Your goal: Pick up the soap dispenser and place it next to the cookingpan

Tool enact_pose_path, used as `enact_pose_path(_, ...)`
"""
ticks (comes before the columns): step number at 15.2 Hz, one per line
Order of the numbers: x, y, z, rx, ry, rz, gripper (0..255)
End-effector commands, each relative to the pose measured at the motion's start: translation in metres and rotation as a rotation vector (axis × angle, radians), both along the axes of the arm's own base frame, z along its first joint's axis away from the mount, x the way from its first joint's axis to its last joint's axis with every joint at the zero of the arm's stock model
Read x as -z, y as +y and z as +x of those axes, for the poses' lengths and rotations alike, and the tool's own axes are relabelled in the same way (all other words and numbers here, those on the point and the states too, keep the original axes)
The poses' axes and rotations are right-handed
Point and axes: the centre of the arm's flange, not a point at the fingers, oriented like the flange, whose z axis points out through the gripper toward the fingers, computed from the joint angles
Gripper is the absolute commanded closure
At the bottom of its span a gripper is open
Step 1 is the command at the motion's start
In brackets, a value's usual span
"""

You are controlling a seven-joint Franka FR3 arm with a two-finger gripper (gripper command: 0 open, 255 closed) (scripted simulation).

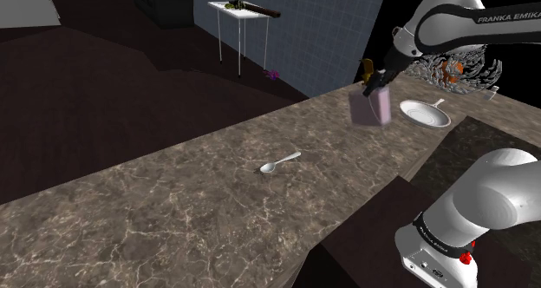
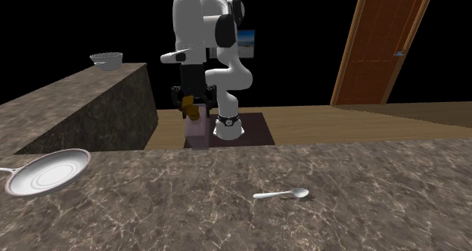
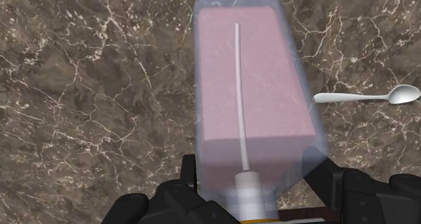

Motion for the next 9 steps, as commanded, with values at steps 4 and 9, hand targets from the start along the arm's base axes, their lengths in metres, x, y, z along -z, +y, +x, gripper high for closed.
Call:
enact_pose_path(4,-0.026,0.0,0.0,0.0,0.0,0.0,255)
enact_pose_path(9,-0.052,0.0,0.0,0.0,0.0,0.0,255)
